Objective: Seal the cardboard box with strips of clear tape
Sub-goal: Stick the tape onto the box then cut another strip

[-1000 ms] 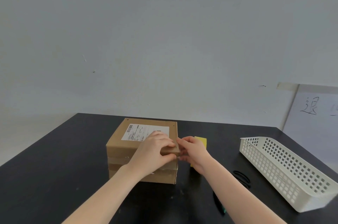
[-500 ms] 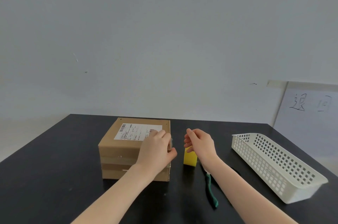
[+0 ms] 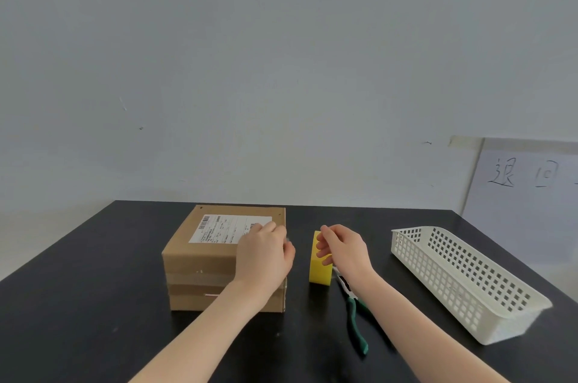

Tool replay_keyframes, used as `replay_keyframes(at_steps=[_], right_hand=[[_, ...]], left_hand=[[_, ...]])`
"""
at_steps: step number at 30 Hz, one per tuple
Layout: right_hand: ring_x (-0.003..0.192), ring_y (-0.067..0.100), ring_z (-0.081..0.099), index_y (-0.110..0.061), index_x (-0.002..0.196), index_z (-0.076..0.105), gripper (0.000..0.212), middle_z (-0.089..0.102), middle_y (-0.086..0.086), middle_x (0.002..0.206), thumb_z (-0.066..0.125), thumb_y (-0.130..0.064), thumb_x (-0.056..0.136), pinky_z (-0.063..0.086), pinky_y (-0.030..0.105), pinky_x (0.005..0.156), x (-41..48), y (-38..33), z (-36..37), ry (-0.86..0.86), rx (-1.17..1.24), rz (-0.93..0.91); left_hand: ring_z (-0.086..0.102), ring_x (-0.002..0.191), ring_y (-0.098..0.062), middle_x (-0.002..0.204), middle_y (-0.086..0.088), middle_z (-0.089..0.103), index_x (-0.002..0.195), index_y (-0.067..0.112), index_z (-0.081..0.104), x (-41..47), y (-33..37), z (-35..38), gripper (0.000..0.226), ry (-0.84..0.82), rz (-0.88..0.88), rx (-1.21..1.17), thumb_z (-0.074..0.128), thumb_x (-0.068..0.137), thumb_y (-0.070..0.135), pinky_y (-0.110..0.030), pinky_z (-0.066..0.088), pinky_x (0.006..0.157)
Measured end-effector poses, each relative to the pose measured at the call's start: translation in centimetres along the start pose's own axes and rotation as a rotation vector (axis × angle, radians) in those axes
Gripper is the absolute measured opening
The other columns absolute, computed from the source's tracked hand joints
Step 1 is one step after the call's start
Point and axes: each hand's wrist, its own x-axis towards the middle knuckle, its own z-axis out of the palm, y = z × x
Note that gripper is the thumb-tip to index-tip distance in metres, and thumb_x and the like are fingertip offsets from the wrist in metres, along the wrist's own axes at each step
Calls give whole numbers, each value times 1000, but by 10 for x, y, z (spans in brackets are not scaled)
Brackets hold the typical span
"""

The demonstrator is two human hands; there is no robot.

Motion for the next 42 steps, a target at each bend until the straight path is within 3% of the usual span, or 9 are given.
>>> replay_keyframes(at_steps=[4,10,14,24,29,32,35,38,42], right_hand=[[68,14,64,-13,88,66,24,70,6,81,49,-26,99,55,23,61,0,2,-1,5,-6,-3],[65,13,63,-12,87,67,24,69,4,78,50,-25,99,54,23,59,-1,4,-11,16,11,-2],[63,15,62,-9,84,67,25,69,5,75,51,-22,98,55,26,58,1,5,-25,56,33,-6],[68,16,63,-11,83,65,21,68,6,77,52,-20,97,52,28,59,11,38,-63,73,-52,23],[80,12,63,-22,86,64,2,68,-4,85,63,-20,86,49,25,73,16,60,-82,-9,-375,4],[86,13,61,-27,90,59,15,64,-3,94,67,-20,79,45,22,75,19,71,-90,-110,-606,18],[91,13,58,-26,98,59,24,60,-1,103,67,-23,75,45,21,77,19,76,-94,-200,-769,23],[92,13,52,-28,100,53,29,54,-4,103,67,-26,74,40,20,76,19,82,-95,-264,-863,1],[91,14,47,-29,99,47,33,47,-5,101,66,-25,73,40,22,76,21,90,-92,-273,-904,-30]], left_hand=[[50,83,-10,91,6,62,91,22,62,4,5,1,20,-11,-66,43,50,91,38,-23,47,75],[55,95,-15,101,4,62,99,21,62,10,10,6,23,-52,-81,148,49,90,38,-33,46,90],[56,89,-14,86,7,61,83,20,61,19,8,2,28,-62,-112,177,49,89,45,-43,37,102],[52,88,-15,83,8,59,84,23,58,32,9,6,9,-111,-158,165,59,83,32,-37,37,91],[52,94,-16,90,8,58,92,25,54,50,9,12,30,-84,-127,91,56,82,53,-31,42,79],[52,92,-13,91,8,58,96,23,59,61,17,17,23,-88,-68,-83,56,88,44,-26,45,71],[56,94,-13,92,8,62,95,23,64,74,26,27,12,-195,2,-181,55,90,30,-29,50,73],[55,101,-11,108,7,63,108,23,66,84,34,41,21,-345,95,-192,51,94,28,-27,48,78],[46,125,-18,133,1,56,130,20,57,89,41,63,35,-546,182,-130,43,99,24,-34,43,100]])
